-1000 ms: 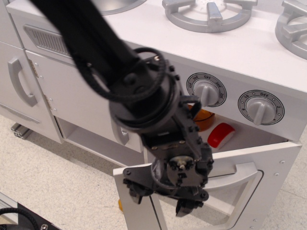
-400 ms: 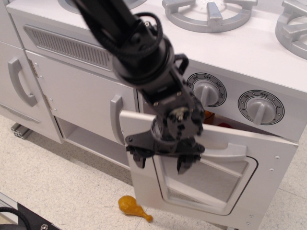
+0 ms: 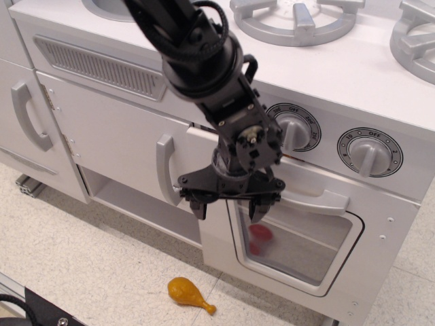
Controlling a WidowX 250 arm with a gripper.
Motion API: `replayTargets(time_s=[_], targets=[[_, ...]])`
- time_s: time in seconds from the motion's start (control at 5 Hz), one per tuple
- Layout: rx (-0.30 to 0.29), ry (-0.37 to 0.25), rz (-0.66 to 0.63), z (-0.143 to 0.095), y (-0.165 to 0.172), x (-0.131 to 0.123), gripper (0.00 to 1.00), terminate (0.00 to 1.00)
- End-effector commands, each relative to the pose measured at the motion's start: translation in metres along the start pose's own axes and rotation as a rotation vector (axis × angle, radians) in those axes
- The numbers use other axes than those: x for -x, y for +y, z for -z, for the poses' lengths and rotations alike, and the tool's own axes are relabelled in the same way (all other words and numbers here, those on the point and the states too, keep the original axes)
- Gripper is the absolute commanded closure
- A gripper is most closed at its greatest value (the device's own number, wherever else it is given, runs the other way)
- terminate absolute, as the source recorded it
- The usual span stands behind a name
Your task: Close oven
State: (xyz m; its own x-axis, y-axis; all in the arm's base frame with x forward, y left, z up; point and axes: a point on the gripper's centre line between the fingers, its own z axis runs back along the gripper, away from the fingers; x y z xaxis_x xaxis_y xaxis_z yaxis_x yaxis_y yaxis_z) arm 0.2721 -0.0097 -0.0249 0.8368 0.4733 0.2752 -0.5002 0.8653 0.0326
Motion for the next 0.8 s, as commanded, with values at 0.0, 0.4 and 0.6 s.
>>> replayTargets(time_s=[0.0, 0.4, 0.6], targets=[[0.087, -0.043, -0.087, -0.014, 0.006, -0.015, 0.00, 0.00], [0.053, 0.036, 0.031, -0.035, 0.019, 0.003, 0.00, 0.00], [0.053, 0.062, 0.039, -0.059, 0.032, 0.013, 0.00, 0.00]])
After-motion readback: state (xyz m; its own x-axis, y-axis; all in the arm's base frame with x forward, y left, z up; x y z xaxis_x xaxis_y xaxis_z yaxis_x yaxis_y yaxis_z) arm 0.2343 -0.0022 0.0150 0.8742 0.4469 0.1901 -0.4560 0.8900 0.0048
